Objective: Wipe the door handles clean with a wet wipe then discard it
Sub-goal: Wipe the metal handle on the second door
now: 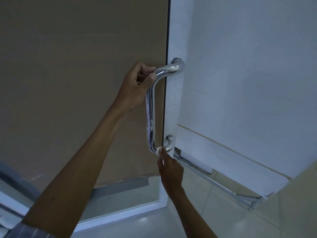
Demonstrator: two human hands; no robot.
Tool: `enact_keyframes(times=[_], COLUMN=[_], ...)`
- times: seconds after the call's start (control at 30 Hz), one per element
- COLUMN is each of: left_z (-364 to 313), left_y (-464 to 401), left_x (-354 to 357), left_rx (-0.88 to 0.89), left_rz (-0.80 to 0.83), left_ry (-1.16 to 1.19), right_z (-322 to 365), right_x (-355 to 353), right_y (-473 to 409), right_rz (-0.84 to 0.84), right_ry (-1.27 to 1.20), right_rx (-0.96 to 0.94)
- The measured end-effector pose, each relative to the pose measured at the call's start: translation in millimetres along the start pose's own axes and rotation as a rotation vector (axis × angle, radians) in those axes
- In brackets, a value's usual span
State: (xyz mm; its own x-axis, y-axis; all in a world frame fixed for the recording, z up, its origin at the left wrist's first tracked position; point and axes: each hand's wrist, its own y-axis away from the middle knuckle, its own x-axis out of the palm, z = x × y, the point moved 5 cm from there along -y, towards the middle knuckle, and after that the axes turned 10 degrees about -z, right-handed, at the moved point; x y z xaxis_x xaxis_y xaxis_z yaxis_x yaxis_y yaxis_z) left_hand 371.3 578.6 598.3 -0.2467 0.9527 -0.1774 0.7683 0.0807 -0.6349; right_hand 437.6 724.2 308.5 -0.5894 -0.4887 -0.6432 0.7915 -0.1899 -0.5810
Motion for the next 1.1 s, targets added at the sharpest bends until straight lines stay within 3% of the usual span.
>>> enact_keyframes(times=[0.27, 0.4, 0.5, 0.63, 0.77, 1.1], left_z=[0, 1, 0, 1, 1, 4], left_y=[-1, -1, 0, 0, 0, -1], left_x=[0, 0, 0, 1, 1, 1], left_rx=[0.007, 0.009, 0.012, 0.012, 0.02, -0.002], left_rz=[0.007, 0.005, 0.009, 0.004, 0.008, -0.007], left_ry=[0.002, 0.009, 0.021, 0.022, 0.016, 0.026], right_z=[-13, -20, -15, -20, -19, -15], right_x=[-4, -12, -13, -24, -24, -15], right_y=[-9, -21, -21, -34, -32, -44], right_rz=[-0.015, -0.046, -0.048, -0.1, -0.059, -0.061], right_ry=[0.09, 0.104, 0.121, 0.095, 0.08, 0.186], right_rx=[-0.197, -0.146, -0.284, -0.243, -0.383, -0.101])
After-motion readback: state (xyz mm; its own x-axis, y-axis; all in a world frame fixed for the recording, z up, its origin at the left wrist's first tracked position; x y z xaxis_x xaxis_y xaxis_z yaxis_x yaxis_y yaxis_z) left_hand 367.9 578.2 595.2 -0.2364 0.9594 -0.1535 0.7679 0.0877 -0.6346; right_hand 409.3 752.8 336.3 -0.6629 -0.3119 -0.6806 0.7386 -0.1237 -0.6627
